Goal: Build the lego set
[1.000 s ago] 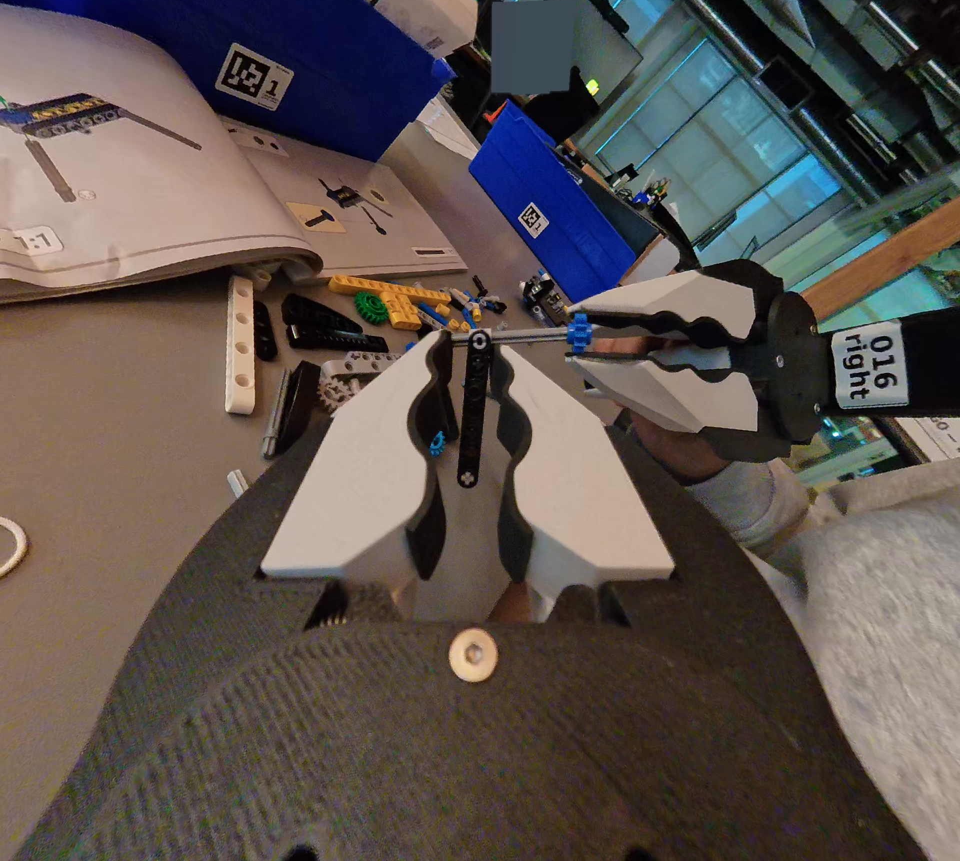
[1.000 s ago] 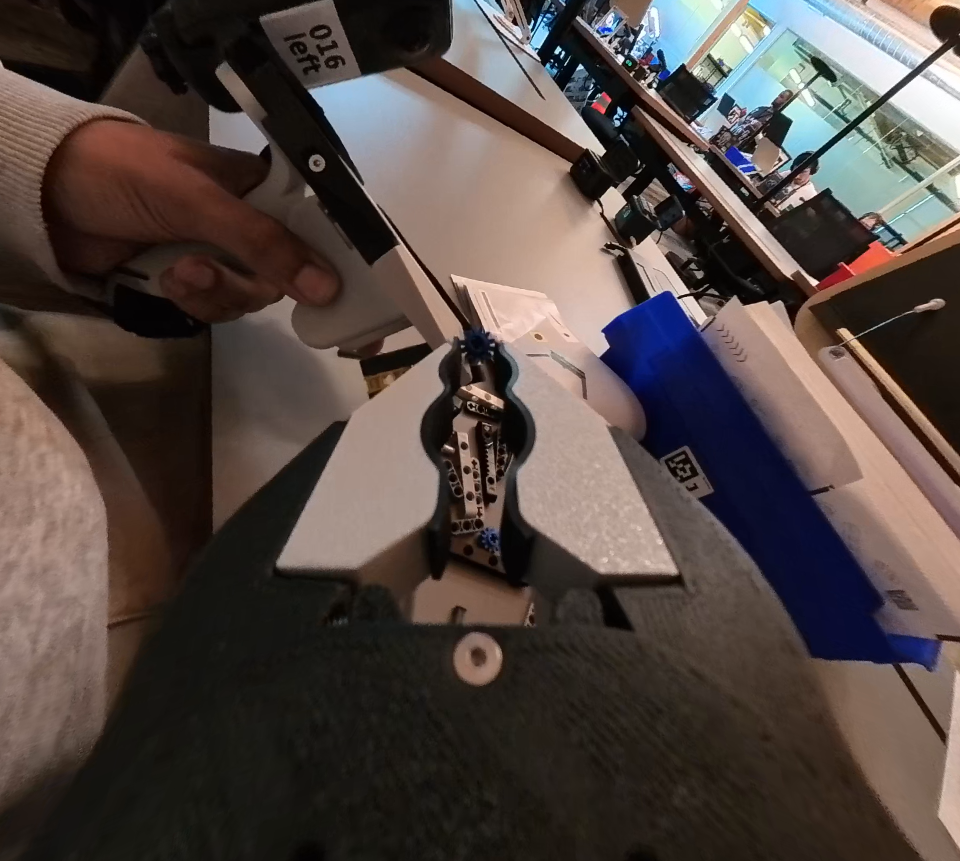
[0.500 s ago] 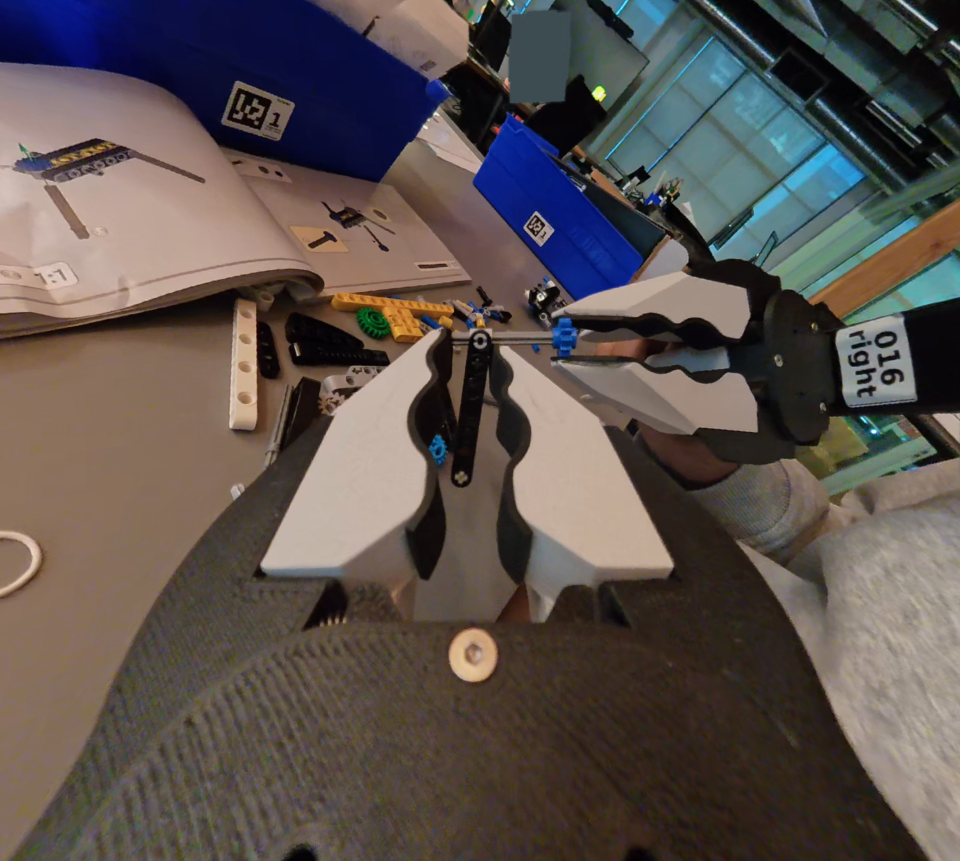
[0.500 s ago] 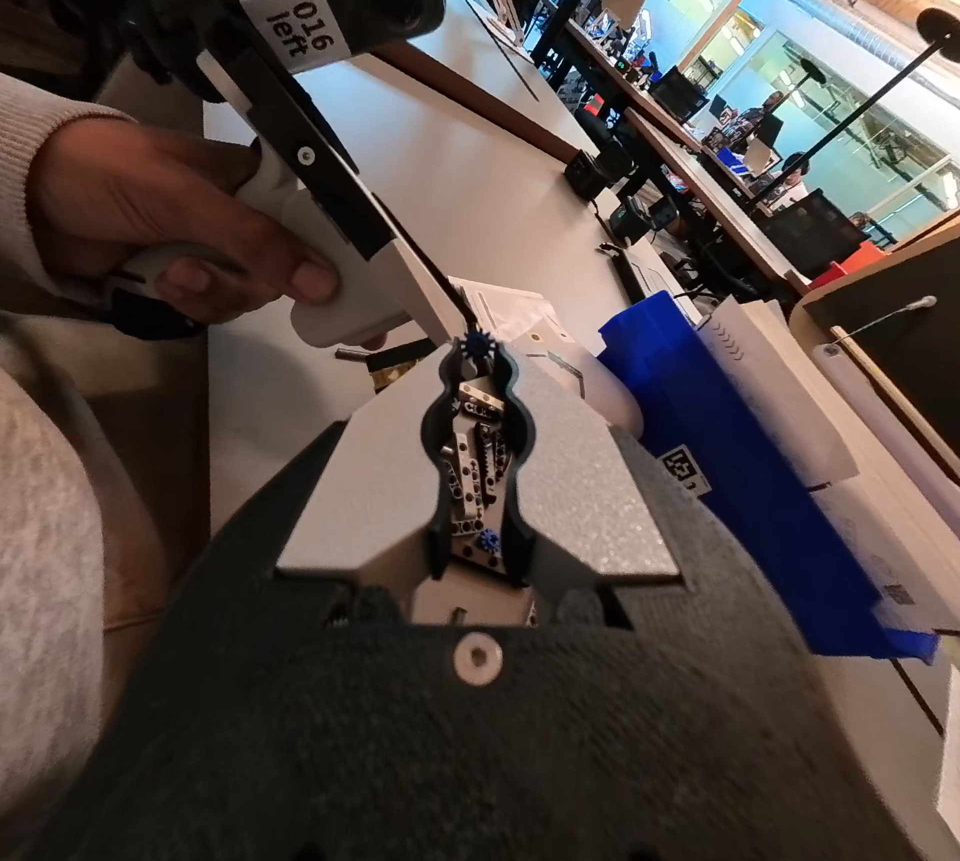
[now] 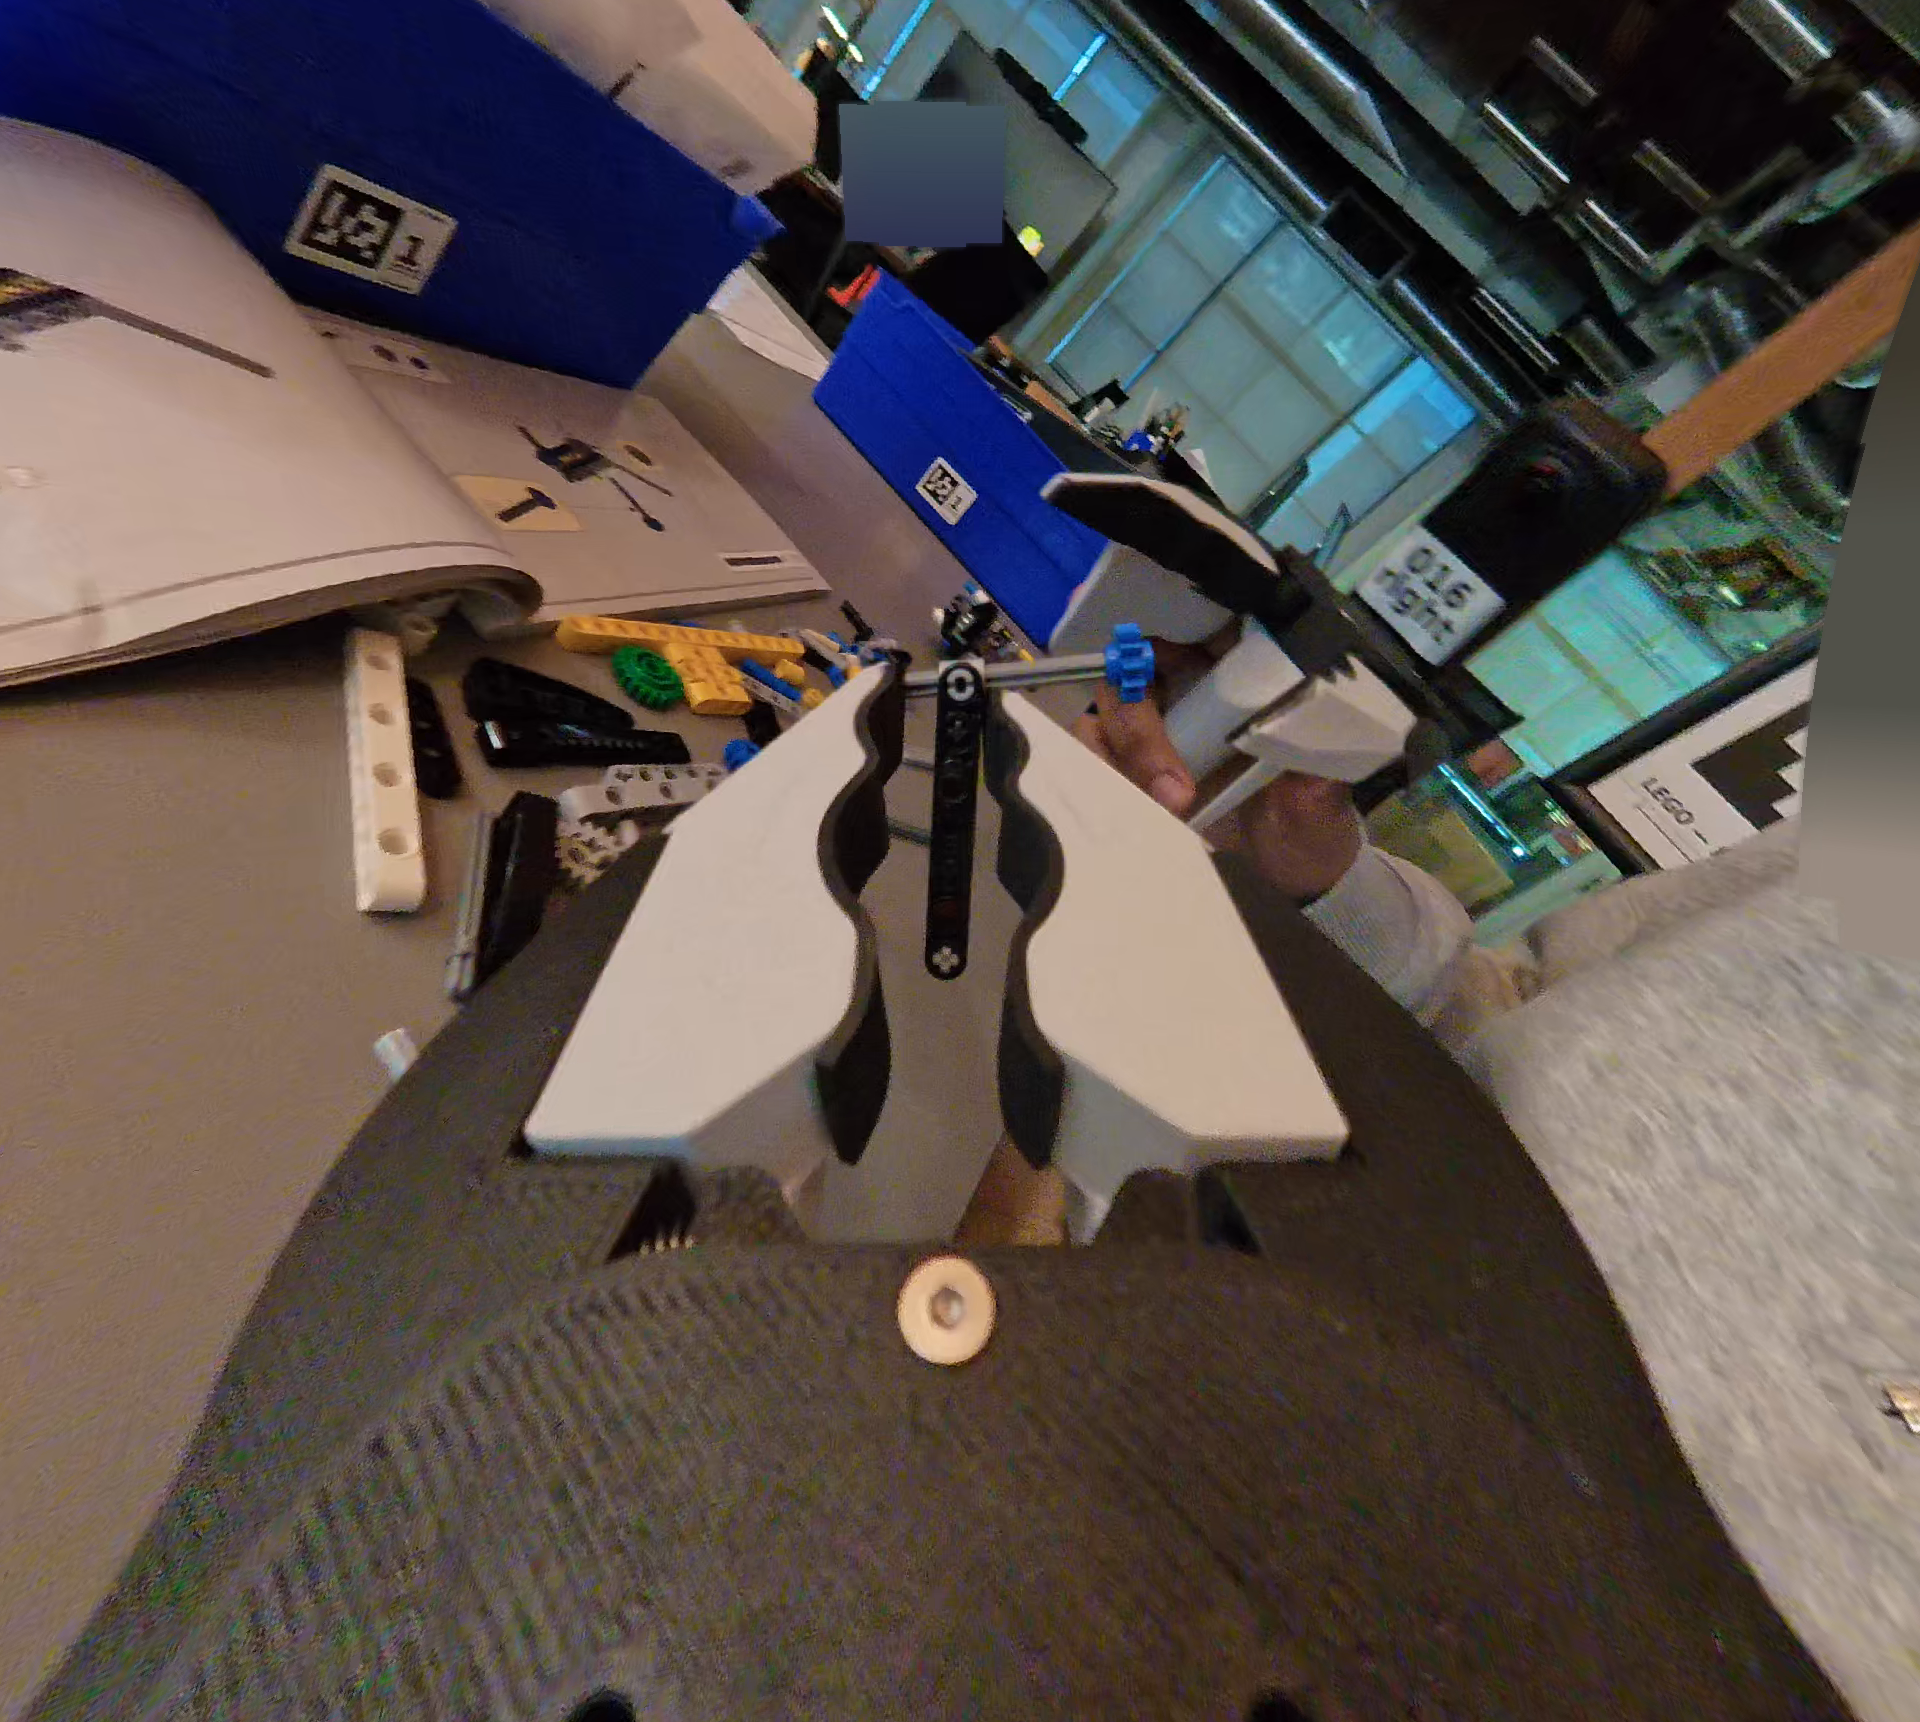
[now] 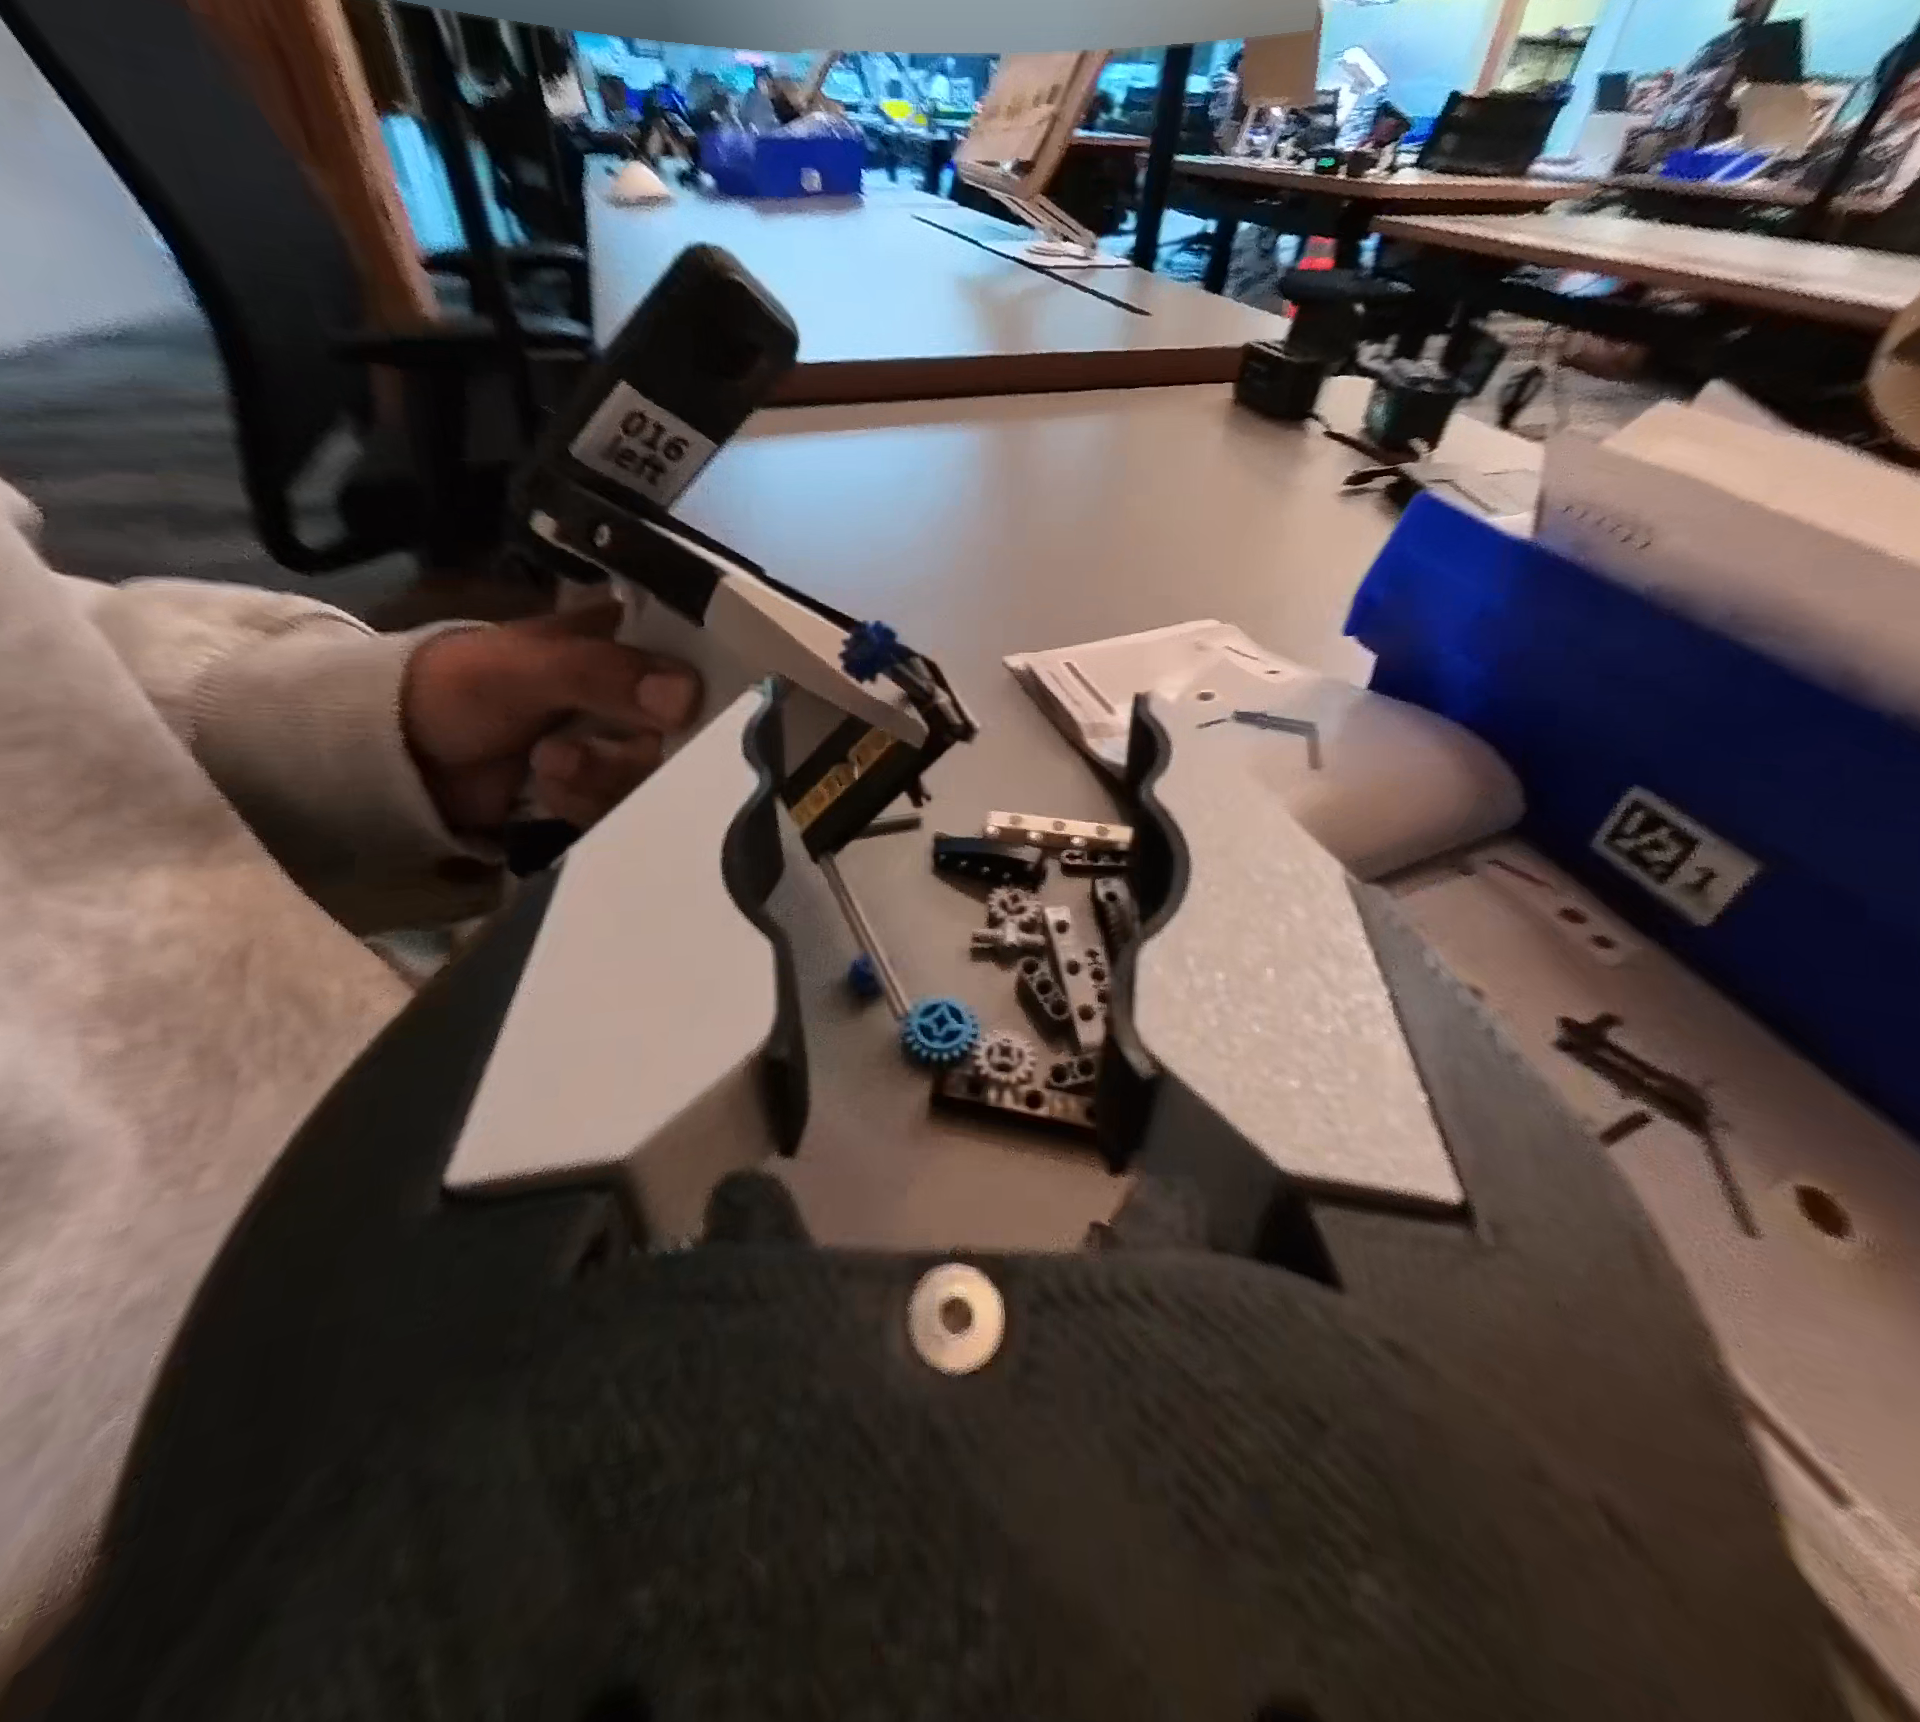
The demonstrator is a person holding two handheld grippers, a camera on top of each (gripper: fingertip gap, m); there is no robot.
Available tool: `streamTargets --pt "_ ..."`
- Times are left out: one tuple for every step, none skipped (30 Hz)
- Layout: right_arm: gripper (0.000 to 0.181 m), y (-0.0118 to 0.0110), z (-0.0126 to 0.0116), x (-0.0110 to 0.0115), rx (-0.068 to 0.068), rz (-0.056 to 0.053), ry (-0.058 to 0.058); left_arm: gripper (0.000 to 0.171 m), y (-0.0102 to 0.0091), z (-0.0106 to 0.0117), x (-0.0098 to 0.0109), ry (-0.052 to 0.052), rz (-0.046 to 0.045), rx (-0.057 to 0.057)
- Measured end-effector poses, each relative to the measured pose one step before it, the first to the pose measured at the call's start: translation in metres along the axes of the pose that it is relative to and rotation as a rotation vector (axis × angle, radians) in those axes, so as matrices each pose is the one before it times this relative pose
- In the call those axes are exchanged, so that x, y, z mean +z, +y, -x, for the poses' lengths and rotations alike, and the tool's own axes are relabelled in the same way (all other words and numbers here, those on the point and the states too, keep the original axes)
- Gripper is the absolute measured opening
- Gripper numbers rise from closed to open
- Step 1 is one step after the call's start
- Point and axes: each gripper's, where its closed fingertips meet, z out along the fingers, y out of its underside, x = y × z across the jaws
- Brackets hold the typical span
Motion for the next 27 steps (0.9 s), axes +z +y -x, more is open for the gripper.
streamTargets --pt "0.066 -0.00021 0.00021 -0.00208 0.0437 -0.0166 -0.0339 0.013 0.00214 -0.00315 0.00187 0.0179 0.00881 0.0039" --pt "0.068 -0.00016 0.00097 -0.00169 0.0464 -0.0194 -0.0381 0.013 0.00221 -0.00299 0.0019 0.016 0.00962 0.0059" --pt "0.068 -0.00012 0.00092 -0.00156 0.0527 -0.0214 -0.0371 0.013 0.00174 -0.00286 0.0018 0.0125 0.00614 0.0078" --pt "0.068 -0.0006 0.00231 -0.00137 0.0555 -0.0275 -0.0449 0.013 0.00136 -0.00343 0.00167 0.0169 0.00473 0.0077" --pt "0.068 -0.00134 0.00122 -0.00142 0.0598 -0.0346 -0.0367 0.013 0.00147 -0.00317 0.00179 0.0174 0.00693 0.0045" --pt "0.068 -0.00173 0.00007 -0.00156 0.0647 -0.0376 -0.0263 0.013 0.00122 -0.00171 0.00161 0.0085 0.00584 0.0039" --pt "0.068 -0.00146 0.00125 -0.0016 0.0647 -0.0348 -0.0303 0.013 0.00087 -0.00164 0.0012 0.0082 0.0025 0.007" --pt "0.068 -0.00076 0.00109 -0.00144 0.0552 -0.0253 -0.0245 0.013 0.00053 -0.00176 0.00106 0.0079 0.0025 0.0057" --pt "0.068 0.00051 -0.00021 -0.00132 0.0369 -0.0108 -0.0106 0.013 0.00014 -0.00169 0.00054 0.0061 0.00038 0.0071" --pt "0.067 0.00106 -0.00089 -0.00074 0.0157 -0.0021 -0.0016 0.013 -0.00044 -0.00144 0.00017 0.0045 -0.0031 0.0089" --pt "0.066 0.00153 -0.00062 -0.00008 0.0034 0.005 0.0011 0.013 -0.00083 -0.00092 -0.00012 0.0024 -0.00501 0.0085" --pt "0.065 0.00251 -0.00056 0.00088 0.0018 0.0148 0.0014 0.013 -0.00068 -0.0011 -0.00027 0.0052 -0.00414 0.0079" --pt "0.065 0.00328 -0.00041 0.00141 0.0043 0.0203 0.0015 0.013 -0.00047 -0.00072 -0.00018 0.006 -0.00164 0.0048" --pt "0.065 0.0035 -0.00007 0.0018 0.0074 0.0205 -0.0012 0.013 -0.0001 -0.00035 -0.00023 0.0042 0.00041 0.0009" --pt "0.064 0.00298 0.00002 0.00181 0.0106 0.0138 -0.0023 0.013 0.00005 -0.00039 -0.00012 0.0057 0.00047 -0.0015" --pt "0.063 0.00175 0.00043 0.00152 0.0144 0.0035 -0.006 0.013 -0.00027 -0.00081 -0.00035 0.0083 -0.00137 -0.0027" --pt "0.063 0.00089 0.00086 0.0014 0.0188 -0.002 -0.0101 0.013 -0.00033 -0.00067 -0.0003 0.0057 -0.00218 -0.0025" --pt "0.062 0.0004 0.00121 0.00112 0.0219 -0.0044 -0.0133 0.013 -0.0002 -0.00026 -0.00024 0.0023 -0.00094 -0.002" --pt "0.062 0.0004 0.00103 0.00083 0.0216 -0.0023 -0.0125 0.013 0.0001 -0.00043 -0.0002 0.003 0.00102 -0.0006" --pt "0.061 0.00032 0.00074 0.00048 0.0161 -0.001 -0.01 0.013 0.00024 -0.0004 -0.00004 0.0012 0.00202 0.0004" --pt "0.06 0.00019 0.00055 0.00041 0.01 -0.0002 -0.0077 0.013 0.00017 -0.0003 -0.00011 -0.0001 0.00087 0.0012" --pt "0.058 0.00061 0.00006 0.00033 0.0063 0.002 -0.0036 0.013 0.00013 -0.00043 0.00007 0.0007 0.00023 0.0016" --pt "0.057 0.00105 -0.00009 0.00038 0.0047 0.0056 -0.0019 0.013 0.00013 -0.0003 0.00004 0.0008 0.00066 0.0003" --pt "0.056 0.00087 0.00024 0.0004 0.0034 0.0047 -0.0029 0.013 0.00025 -0.00021 0.00014 0.0014 0.00103 -0.0011" --pt "0.056 0.00079 0.00011 0.00048 0.0025 0.0036 -0.0016 0.013 0.00014 0.00009 0.00008 0.0002 0.00055 -0.0021" --pt "0.056 0.00088 0.00017 0.00038 0.002 0.004 -0.0018 0.013 0.00001 0.00002 0.00004 0.0005 0.00006 -0.0012" --pt "0.055 0.00074 0.00032 0.00037 0.0017 0.0034 -0.0022 0.013 -0.00004 0.00002 0.0 0.001 0.00009 -0.0012"
